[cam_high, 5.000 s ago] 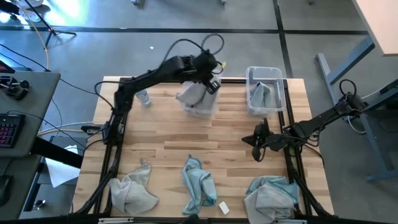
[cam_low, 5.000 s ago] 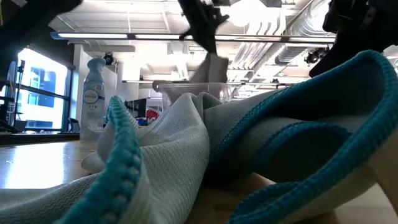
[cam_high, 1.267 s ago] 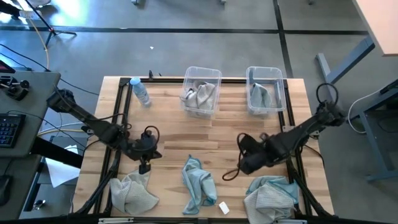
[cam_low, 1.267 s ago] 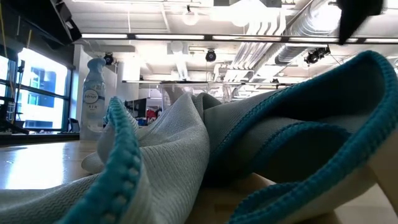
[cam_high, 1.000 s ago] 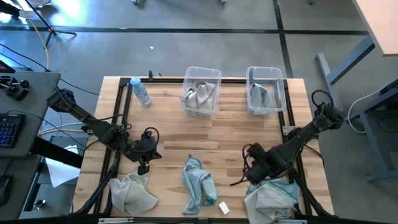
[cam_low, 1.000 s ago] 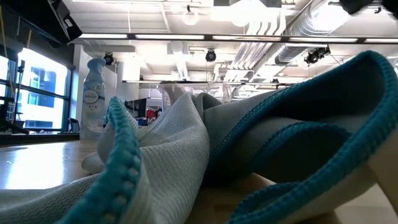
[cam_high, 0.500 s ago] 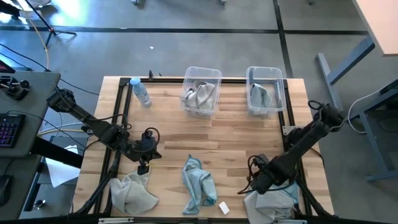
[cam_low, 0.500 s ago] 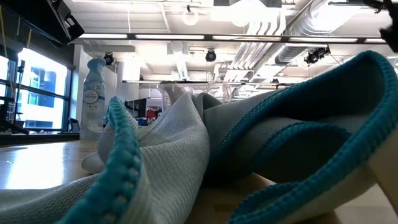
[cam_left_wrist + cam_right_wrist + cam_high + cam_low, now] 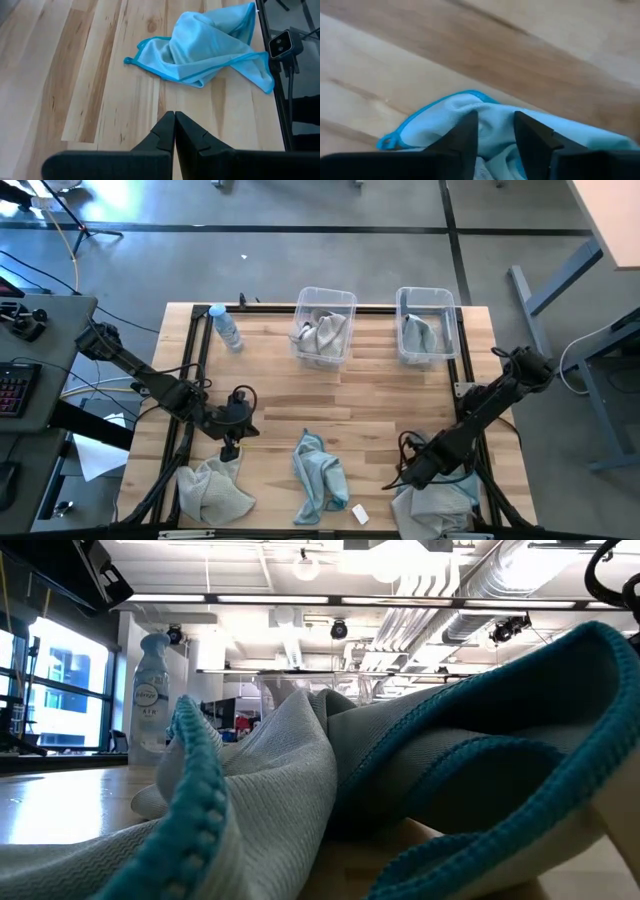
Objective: Sort microfiber towel by color & place in baskets
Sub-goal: Put the light blue microfiber cloth into the right transparent bin
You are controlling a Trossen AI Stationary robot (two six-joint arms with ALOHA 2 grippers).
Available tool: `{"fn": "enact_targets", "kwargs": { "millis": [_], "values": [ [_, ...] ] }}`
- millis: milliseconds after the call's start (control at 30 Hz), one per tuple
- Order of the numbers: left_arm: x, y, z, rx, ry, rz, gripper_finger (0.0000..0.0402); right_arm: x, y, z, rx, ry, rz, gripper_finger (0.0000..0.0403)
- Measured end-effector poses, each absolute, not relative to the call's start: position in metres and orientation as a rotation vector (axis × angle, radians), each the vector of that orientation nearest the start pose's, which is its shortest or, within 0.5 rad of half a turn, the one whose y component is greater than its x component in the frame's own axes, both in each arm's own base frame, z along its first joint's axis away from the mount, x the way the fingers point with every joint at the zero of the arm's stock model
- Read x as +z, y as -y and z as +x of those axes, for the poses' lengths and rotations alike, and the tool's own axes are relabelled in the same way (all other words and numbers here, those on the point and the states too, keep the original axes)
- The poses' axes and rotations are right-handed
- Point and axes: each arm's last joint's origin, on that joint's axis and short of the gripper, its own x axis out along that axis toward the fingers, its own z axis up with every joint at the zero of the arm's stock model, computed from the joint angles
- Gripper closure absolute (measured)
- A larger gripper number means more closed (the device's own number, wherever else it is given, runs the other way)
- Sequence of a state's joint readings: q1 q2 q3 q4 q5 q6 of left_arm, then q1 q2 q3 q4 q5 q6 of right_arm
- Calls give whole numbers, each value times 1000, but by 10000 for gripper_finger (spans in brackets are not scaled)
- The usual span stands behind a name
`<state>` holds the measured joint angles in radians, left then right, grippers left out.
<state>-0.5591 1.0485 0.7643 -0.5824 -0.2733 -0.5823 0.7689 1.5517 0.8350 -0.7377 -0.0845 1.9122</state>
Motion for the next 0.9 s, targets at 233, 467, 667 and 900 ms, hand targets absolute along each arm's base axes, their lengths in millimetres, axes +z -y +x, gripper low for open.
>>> {"fn": "enact_targets", "kwargs": {
  "millis": [233, 467, 667, 900],
  "values": [
    [248, 101, 176, -30, -835, -196, 401, 153, -177, 179, -754, -1428, 1021, 382],
    [248, 101, 176, -33, -835, -187, 401, 162, -179, 183, -762, -1365, 1004, 400],
    [248, 101, 176, -40, -835, -171, 401, 198, -183, 190, -829, -1227, 912, 401],
    [248, 101, 176, -47, -834, -156, 401, 265, -188, 191, -876, -1060, 793, 402]
  ]
}}
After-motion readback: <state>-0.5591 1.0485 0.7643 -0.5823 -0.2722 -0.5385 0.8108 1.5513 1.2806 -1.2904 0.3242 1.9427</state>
